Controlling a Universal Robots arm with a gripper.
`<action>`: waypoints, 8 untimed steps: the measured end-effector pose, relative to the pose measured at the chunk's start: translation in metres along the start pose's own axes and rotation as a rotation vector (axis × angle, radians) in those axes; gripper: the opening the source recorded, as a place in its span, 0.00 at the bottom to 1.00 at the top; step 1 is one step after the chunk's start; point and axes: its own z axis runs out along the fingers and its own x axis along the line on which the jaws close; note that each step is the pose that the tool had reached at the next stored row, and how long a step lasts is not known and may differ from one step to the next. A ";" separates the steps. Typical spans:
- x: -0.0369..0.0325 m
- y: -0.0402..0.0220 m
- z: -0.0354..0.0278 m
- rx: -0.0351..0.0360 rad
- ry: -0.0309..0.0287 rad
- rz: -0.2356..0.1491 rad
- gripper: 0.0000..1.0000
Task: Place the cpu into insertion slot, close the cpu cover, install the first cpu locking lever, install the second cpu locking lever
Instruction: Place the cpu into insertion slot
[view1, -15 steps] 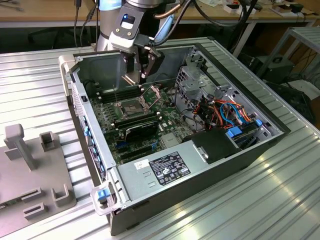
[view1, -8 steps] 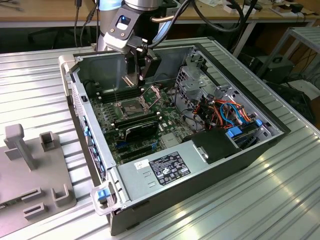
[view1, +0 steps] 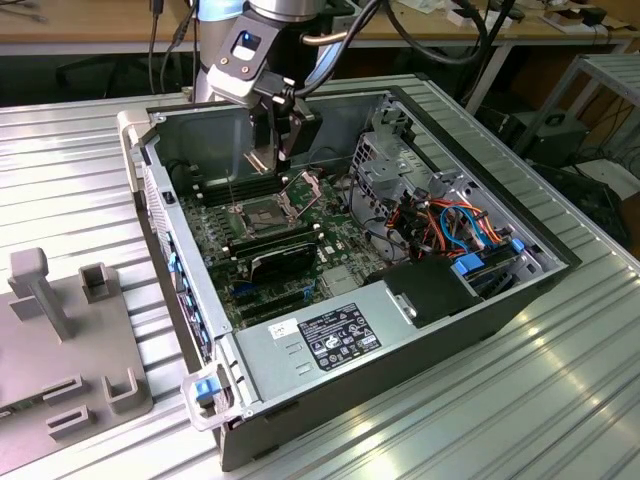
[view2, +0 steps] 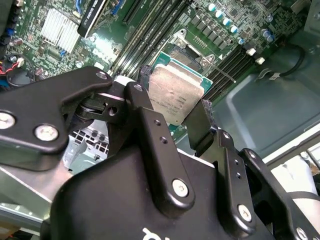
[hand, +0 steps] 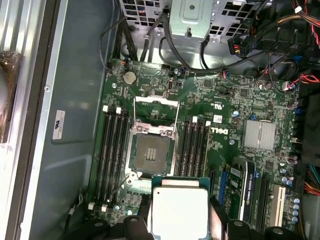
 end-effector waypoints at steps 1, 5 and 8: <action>0.0000 0.0000 0.0007 0.0004 -0.0007 0.015 0.54; 0.0013 0.0028 0.0077 0.0030 -0.0038 0.096 0.54; 0.0076 0.0091 0.0132 0.0085 -0.0038 0.104 0.54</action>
